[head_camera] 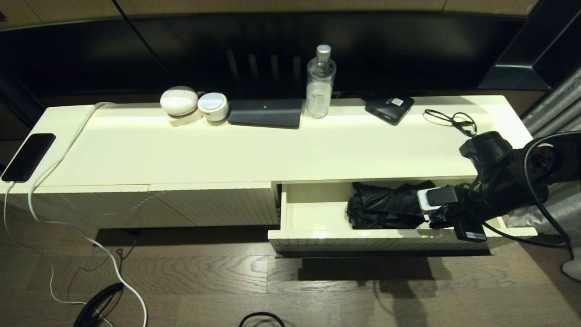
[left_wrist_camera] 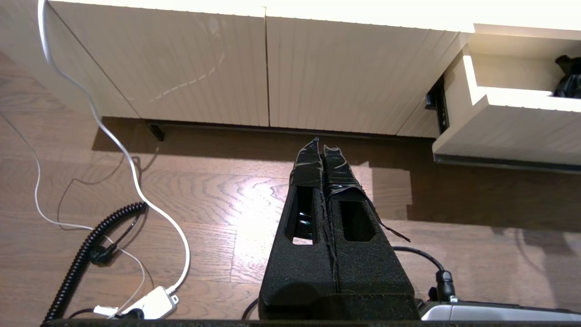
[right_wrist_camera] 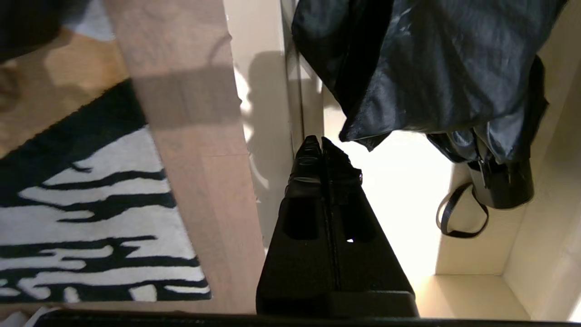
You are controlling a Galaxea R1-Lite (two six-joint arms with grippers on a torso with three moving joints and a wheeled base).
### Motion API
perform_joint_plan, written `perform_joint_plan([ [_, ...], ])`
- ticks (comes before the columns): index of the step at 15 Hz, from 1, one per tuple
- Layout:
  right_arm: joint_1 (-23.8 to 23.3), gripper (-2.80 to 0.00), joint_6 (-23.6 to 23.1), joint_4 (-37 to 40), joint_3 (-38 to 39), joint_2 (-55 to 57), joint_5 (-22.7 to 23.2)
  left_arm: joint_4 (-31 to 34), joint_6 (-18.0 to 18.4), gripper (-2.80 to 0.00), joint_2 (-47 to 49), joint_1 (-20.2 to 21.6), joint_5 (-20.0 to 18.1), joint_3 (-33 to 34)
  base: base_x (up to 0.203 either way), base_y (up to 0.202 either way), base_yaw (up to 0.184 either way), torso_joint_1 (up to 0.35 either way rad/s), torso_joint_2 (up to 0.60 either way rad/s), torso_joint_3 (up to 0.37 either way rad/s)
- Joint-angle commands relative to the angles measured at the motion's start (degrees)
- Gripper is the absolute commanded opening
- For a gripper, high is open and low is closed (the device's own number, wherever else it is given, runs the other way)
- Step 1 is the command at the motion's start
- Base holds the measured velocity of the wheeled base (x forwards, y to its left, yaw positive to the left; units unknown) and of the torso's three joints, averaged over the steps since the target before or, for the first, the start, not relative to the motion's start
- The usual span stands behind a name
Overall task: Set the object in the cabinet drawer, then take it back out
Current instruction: Open the drawer
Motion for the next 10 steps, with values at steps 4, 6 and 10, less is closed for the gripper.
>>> perform_joint_plan([
  [4, 1.32, -2.8, -0.42, 0.19, 6.25, -1.35, 0.25, -0.02, -0.04, -2.8, -0.09, 0.02, 0.04, 0.0, 0.0, 0.0, 0.0, 0.0, 0.0, 0.0],
  [6, 1.33, -2.8, -0.42, 0.01, 8.11, -1.57, 0.25, -0.02, -0.04, -2.8, -0.09, 0.02, 0.04, 0.0, 0.0, 0.0, 0.0, 0.0, 0.0, 0.0],
  [10, 1.33, -2.8, -0.53, -5.77, 10.02, -1.86, -0.11, -0.02, -0.04, -2.8, -0.09, 0.02, 0.04, 0.0, 0.0, 0.0, 0.0, 0.0, 0.0, 0.0],
])
